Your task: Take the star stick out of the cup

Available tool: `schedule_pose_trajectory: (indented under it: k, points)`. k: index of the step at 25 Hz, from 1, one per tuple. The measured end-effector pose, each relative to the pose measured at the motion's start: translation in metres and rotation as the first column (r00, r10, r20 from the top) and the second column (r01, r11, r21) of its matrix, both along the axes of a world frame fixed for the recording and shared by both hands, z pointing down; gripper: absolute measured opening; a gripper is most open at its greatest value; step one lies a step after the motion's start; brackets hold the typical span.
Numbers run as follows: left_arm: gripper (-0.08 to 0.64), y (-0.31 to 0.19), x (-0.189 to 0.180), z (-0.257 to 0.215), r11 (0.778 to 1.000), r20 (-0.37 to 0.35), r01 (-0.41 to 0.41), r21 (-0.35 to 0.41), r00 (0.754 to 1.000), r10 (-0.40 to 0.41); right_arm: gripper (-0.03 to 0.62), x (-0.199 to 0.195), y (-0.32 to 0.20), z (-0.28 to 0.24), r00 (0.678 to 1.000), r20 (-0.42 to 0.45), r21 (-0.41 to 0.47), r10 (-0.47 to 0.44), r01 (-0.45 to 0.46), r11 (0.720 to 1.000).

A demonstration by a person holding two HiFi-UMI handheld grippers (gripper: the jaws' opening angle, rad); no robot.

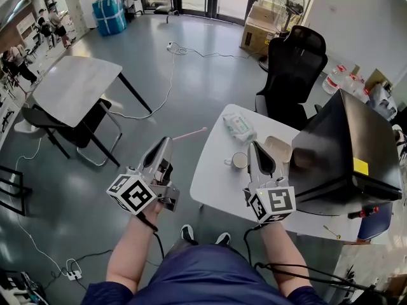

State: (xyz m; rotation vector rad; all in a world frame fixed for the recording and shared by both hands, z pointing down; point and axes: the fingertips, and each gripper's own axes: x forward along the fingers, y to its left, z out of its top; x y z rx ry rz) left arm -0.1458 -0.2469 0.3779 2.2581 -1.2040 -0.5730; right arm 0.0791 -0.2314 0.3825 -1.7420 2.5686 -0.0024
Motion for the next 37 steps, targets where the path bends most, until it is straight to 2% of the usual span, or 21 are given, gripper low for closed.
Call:
schedule_pose_trajectory:
  k: [7, 14, 23, 31, 37]
  points:
    - [0.009, -0.003, 0.002, 0.001, 1.0, -0.011, -0.015, 0.009, 1.0, 0.015, 0.006, -0.001, 0.0, -0.002, 1.0, -0.004, 0.003, -0.005, 0.005, 1.0]
    - [0.009, -0.006, 0.003, 0.005, 1.0, -0.009, -0.021, -0.013, 1.0, 0.021, 0.006, -0.006, 0.002, -0.003, 0.999, -0.033, 0.002, -0.018, 0.018, 1.0]
    - [0.009, -0.013, 0.004, 0.013, 0.999, -0.011, -0.031, -0.028, 0.999, 0.031, 0.006, -0.001, -0.002, 0.005, 1.0, -0.027, -0.011, -0.004, 0.004, 1.0]
    - [0.009, -0.023, 0.014, 0.02, 0.995, -0.028, -0.097, -0.017, 0.995, 0.096, 0.006, -0.007, 0.004, 0.005, 0.998, -0.054, -0.018, 0.015, -0.015, 1.0]
    - [0.009, -0.029, 0.019, 0.031, 0.989, -0.03, -0.141, -0.046, 0.99, 0.139, 0.006, -0.014, 0.004, 0.008, 0.996, -0.076, -0.029, 0.037, -0.039, 0.999]
